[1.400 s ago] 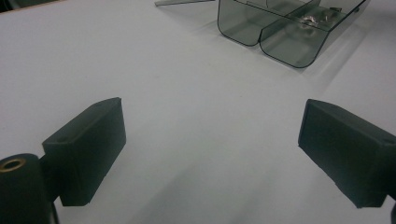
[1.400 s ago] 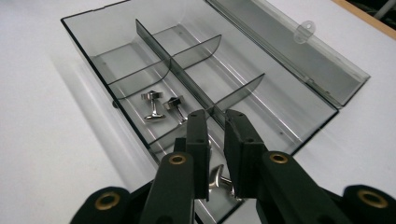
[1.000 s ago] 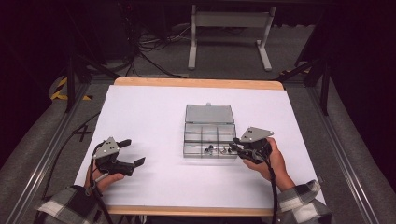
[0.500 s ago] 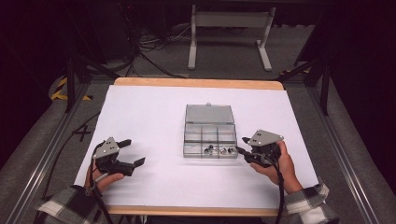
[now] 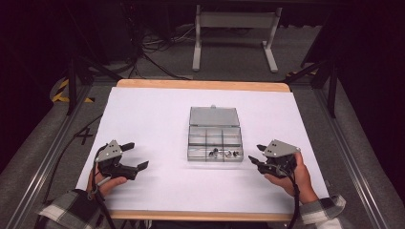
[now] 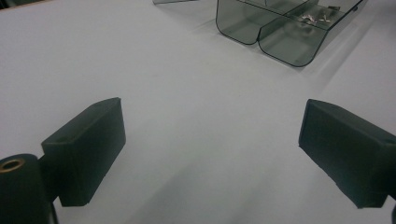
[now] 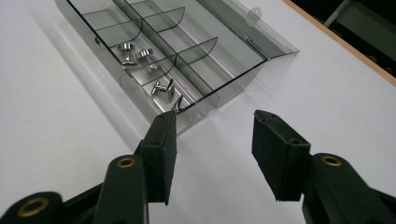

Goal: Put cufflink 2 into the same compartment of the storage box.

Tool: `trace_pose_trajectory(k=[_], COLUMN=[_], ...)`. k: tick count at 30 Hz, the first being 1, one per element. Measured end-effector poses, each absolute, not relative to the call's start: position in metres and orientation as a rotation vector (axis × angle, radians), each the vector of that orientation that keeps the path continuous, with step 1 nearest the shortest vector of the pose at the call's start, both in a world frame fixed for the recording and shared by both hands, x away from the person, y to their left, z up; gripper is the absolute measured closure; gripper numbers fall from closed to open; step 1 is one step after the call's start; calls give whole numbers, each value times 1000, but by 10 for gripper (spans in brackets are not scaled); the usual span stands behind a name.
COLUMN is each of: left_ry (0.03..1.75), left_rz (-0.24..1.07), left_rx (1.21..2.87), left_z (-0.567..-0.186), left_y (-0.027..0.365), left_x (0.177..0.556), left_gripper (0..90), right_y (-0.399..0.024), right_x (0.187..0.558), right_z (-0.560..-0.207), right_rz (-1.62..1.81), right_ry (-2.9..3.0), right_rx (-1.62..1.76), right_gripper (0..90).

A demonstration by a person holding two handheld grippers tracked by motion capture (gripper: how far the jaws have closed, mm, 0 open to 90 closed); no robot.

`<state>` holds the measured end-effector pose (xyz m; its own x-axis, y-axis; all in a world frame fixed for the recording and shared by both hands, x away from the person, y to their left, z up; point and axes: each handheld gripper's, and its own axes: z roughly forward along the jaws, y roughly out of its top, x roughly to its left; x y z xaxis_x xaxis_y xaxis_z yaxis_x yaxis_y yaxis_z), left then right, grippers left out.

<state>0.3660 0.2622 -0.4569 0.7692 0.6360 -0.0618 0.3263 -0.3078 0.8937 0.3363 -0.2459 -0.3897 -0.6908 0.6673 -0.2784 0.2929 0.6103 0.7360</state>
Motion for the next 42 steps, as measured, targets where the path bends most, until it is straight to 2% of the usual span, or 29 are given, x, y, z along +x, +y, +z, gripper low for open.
trace_pose_trajectory(k=[15, 25, 36, 38, 39, 42], left_ry=[731, 727, 729, 730, 734, 731], left_rz=[371, 371, 369, 365, 366, 372], left_rx=[1924, 1933, 1902, 1891, 1886, 1887], left_z=[-457, -457, -457, -458, -458, -458], left_y=[261, 261, 264, 265, 265, 265], left_x=[366, 367, 366, 365, 365, 365], left_gripper=[79, 79, 81, 82, 83, 93], right_y=[-273, -303, -342, -349, -349, -348], right_x=[327, 319, 308, 307, 308, 308], right_z=[-401, -413, -438, -446, -446, -446], right_rz=[936, 943, 972, 936, 913, 890], right_ry=[2240, 2180, 2064, 2035, 2011, 1989], right_rx=[816, 917, 1080, 1151, 1175, 1200], right_gripper=[431, 351, 197, 158, 102, 99])
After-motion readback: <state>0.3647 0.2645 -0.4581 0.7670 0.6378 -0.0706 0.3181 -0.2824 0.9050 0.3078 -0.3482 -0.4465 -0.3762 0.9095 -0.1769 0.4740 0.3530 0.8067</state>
